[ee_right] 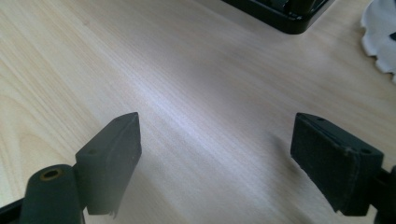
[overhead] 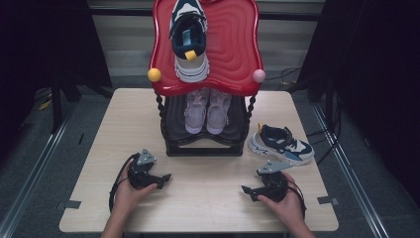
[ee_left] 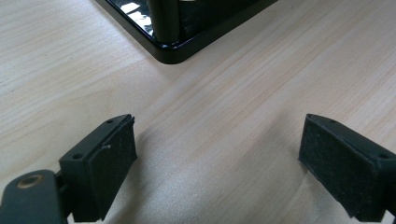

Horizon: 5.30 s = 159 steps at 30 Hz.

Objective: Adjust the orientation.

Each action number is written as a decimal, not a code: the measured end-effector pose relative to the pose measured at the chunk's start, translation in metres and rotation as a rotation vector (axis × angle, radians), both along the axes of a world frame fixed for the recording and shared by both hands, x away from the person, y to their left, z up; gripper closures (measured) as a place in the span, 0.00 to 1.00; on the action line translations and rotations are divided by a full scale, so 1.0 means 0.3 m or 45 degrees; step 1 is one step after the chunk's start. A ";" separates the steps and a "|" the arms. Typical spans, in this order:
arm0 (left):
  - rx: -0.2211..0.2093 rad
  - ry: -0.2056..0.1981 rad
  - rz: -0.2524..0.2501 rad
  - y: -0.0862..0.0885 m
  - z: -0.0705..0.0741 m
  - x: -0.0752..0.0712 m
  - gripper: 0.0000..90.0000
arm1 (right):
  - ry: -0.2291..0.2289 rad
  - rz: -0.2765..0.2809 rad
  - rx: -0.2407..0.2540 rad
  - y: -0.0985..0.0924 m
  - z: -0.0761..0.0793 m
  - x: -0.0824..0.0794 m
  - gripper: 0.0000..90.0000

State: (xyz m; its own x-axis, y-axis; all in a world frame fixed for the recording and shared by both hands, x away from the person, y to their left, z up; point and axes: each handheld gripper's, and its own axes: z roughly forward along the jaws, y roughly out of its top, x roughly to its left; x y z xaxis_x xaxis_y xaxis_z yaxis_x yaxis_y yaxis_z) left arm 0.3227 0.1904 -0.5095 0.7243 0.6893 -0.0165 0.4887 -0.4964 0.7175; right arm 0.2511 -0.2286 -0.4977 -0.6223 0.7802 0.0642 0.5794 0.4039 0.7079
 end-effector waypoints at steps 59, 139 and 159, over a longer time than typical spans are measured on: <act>-0.004 0.003 0.001 -0.001 -0.001 0.000 0.11 | -0.137 -0.168 -0.089 -0.140 0.171 0.365 0.65; 0.004 0.005 0.019 -0.003 0.000 -0.004 0.11 | -0.035 -0.034 0.048 -0.105 0.227 0.210 0.56; 0.002 0.009 0.013 -0.004 0.000 -0.004 0.10 | 0.036 0.079 0.086 -0.204 0.236 0.079 0.82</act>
State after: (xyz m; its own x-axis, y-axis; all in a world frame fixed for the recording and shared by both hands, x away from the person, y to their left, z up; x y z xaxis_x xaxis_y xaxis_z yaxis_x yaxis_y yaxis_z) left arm 0.3215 0.1893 -0.5096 0.7169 0.6968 -0.0206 0.4991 -0.4924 0.7130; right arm 0.2748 -0.2898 -0.4269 -0.6662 0.7337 0.1339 0.5752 0.3912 0.7184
